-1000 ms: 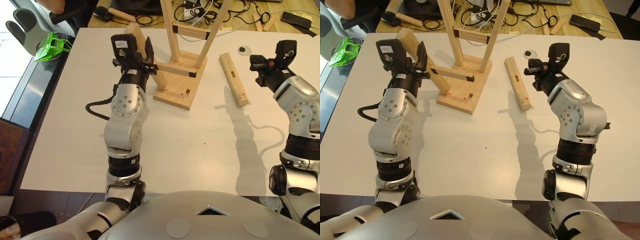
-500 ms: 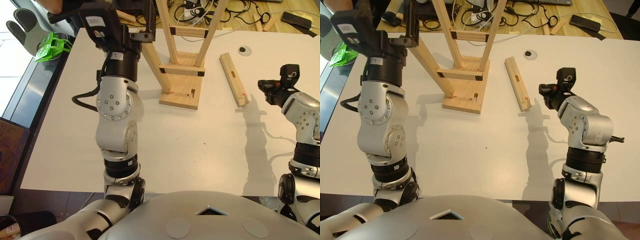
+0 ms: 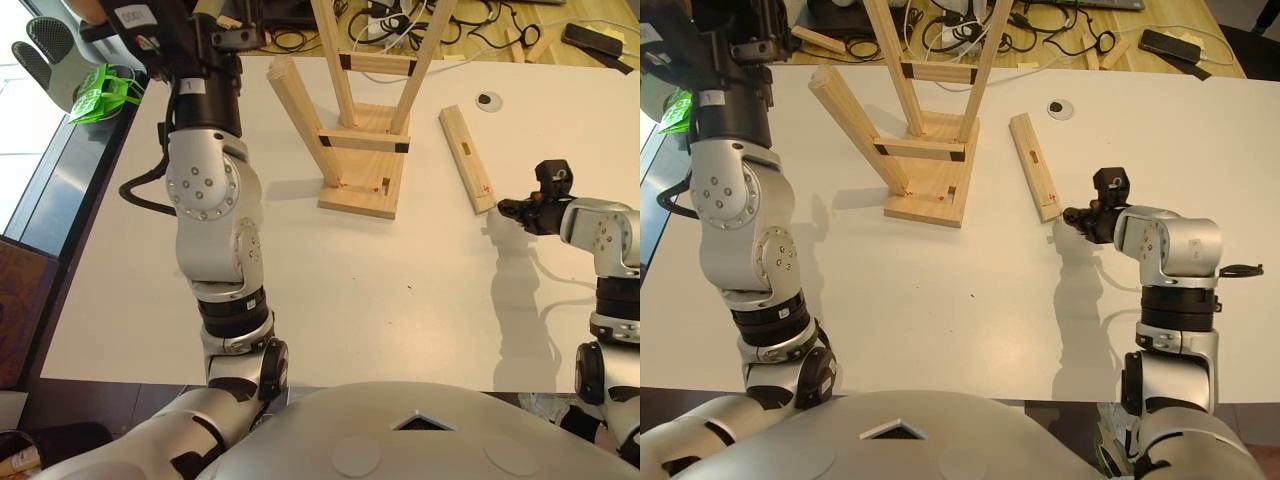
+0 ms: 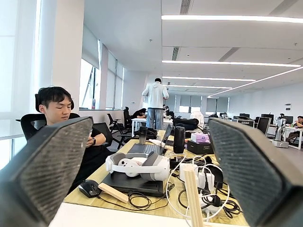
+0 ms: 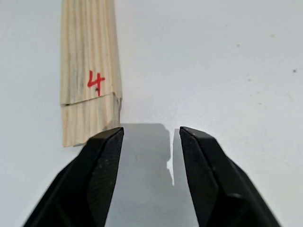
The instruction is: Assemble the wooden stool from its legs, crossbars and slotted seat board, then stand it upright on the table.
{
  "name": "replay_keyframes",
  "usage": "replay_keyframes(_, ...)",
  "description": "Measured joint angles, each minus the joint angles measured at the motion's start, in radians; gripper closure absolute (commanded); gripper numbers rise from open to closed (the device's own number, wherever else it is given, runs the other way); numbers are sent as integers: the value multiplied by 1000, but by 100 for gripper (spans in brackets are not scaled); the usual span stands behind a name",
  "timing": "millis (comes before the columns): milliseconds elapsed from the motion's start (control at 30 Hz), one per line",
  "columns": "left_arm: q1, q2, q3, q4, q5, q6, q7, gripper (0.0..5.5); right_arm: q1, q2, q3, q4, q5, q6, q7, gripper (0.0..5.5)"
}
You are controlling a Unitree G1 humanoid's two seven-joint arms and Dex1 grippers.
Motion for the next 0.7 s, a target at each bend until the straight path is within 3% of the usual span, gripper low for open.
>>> replay_keyframes(233, -10, -3, 0, 16, 0, -3, 2, 99, -129, 13, 84, 205, -82, -98, 15, 329)
replay_keyframes(567, -12, -4, 2, 39, 0, -13, 0, 99, -211, 58, 41, 339, -121, -116, -26, 329)
replay_keyframes(700, -21, -4, 7, 45, 0, -15, 0, 99, -228, 64, 27, 352, -126, -81, -39, 386)
